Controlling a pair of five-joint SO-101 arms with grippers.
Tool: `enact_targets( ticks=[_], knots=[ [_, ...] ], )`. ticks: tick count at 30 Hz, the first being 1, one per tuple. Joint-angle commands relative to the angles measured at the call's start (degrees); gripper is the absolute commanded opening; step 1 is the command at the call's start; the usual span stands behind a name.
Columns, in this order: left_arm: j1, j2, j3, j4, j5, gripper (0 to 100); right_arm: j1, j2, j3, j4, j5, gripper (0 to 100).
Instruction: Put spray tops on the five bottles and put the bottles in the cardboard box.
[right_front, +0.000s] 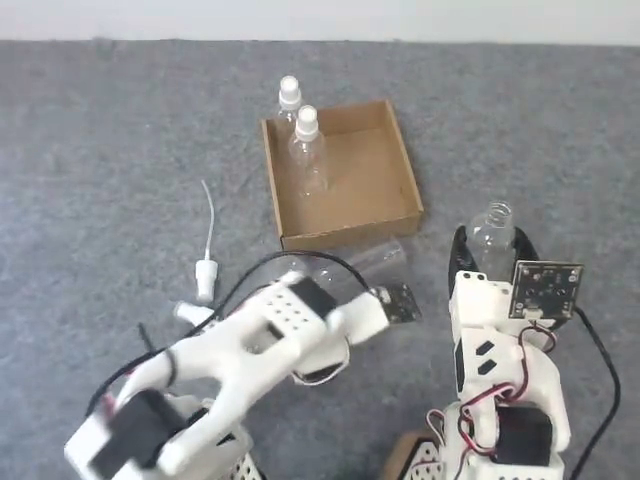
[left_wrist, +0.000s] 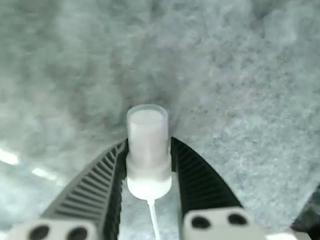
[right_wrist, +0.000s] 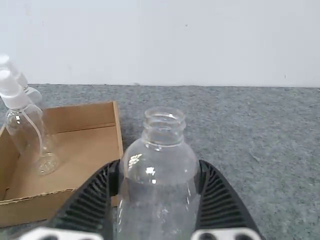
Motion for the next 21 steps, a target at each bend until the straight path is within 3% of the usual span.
enact_targets(
  ticks=[1, 16, 21],
  knots=[
    [-1.41, -11.96, 0.92, 0.09, 0.79, 1, -0.57, -0.92, -0.62, -1.01, -0.35, 3.4],
    [-1.58, -31.12, 5.32, -2.9, 9.14, 1, -0.66, -0.92, -0.62, -1.01, -0.35, 3.4],
    [-4.75, -38.15, 7.16, -3.96, 9.58, 1, -0.75, -1.1, 0.62, -1.54, -0.44, 3.4]
  ],
)
